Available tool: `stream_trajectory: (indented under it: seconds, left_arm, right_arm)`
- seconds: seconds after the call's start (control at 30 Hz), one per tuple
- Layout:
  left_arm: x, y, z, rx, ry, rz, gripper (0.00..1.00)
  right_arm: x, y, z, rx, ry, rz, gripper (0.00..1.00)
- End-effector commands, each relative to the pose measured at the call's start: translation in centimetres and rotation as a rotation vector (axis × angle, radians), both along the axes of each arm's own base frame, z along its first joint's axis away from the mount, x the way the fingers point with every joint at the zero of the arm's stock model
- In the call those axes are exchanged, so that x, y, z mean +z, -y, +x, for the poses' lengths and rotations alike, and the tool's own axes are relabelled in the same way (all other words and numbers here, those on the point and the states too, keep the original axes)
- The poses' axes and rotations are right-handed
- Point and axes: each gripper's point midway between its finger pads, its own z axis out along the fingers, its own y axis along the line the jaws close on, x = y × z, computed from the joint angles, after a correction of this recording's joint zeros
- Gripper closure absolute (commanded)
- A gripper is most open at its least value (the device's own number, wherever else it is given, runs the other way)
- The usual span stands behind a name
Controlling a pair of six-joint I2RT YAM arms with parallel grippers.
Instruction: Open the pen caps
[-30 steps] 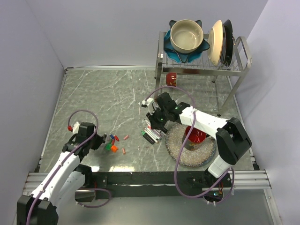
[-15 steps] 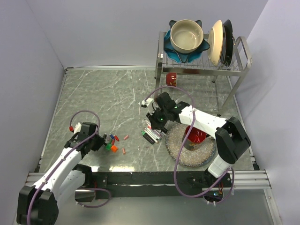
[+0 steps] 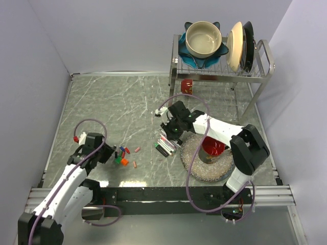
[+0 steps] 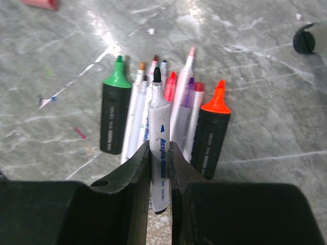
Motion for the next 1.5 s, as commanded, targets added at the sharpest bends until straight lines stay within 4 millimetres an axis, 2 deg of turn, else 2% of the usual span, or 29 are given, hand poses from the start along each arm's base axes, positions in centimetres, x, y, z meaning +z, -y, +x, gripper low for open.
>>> stream_trajectory:
  seconds: [0.0,0.07,0.27,0.37,0.5,0.6,0.73,0.83,0.97,1.0,1.17,1.2,1.27,1.3,1.4,1.43,1.47]
  left_arm:
    - [4.4,1.2,1.5,-0.082,0.156,-0.034,0.49]
    - [5.2,2.1,1.6,-0.129,0.196,-0.067,0.39]
    - [7.6,3.3,1.5,-0.206,0.317,-0.110,0.23]
    - [9.0,3.7,1.4,-0.243,0.358,-0.114,0.21]
    - [11.3,3.7,1.2,-0.267,0.425,-0.104,0.18]
    - [13.0,3.7,0.8,-0.289,0.472,-0.091,0.13]
    - [15.1,4.0,0.4,-0.334,0.536,-0.082,0.07]
    - [17.6,4.9,-0.3,-0.429,0.636,-0.077,0.03]
    - [21.7,5.0,-1.3,-0.485,0.781,-0.039,0.01]
    - [22.4,4.9,-1.5,-0.486,0.800,-0.029,0.01]
    - [25.1,4.3,-2.3,-0.490,0.845,0.027,0.01]
    - [25.5,4.2,-2.4,-0.489,0.852,0.033,0.01]
    - [26.5,3.9,-2.8,-0.486,0.870,0.052,0.01]
    - [26.7,3.6,-2.9,-0.478,0.873,0.064,0.00]
    - [28.3,2.9,-3.5,-0.470,0.893,0.116,0.01]
    - [29.8,2.5,-4.1,-0.467,0.926,0.139,0.01]
    - [30.2,2.3,-4.2,-0.464,0.929,0.151,0.01]
  right_arm:
    - [-0.2,0.4,1.8,-0.055,0.028,-0.047,0.79]
    - [-1.0,0.5,1.8,-0.059,0.007,-0.065,0.77]
    - [-1.5,0.4,1.5,-0.049,-0.014,-0.072,0.60]
    - [-1.5,0.5,1.4,-0.044,-0.018,-0.072,0.56]
    - [-0.3,0.3,1.4,-0.027,0.000,-0.055,0.55]
    - [1.6,0.0,0.8,0.032,0.025,-0.010,0.55]
    - [4.6,0.0,-1.5,0.188,0.040,0.051,0.55]
    - [7.2,0.3,-2.9,0.280,0.094,0.115,0.54]
    - [11.0,1.7,-3.7,0.309,0.234,0.183,0.52]
    - [12.5,2.3,-4.4,0.313,0.279,0.212,0.51]
    - [16.6,5.4,-5.1,0.253,0.431,0.239,0.44]
    - [18.1,6.6,-5.0,0.214,0.485,0.244,0.39]
    - [19.6,7.9,-5.2,0.168,0.529,0.251,0.32]
    - [20.9,9.4,-5.0,0.109,0.593,0.238,0.20]
    - [24.1,11.8,-5.2,-0.015,0.714,0.267,0.00]
    - [24.6,12.9,-4.9,-0.079,0.739,0.262,0.00]
    - [26.0,13.7,-5.3,-0.115,0.781,0.280,0.00]
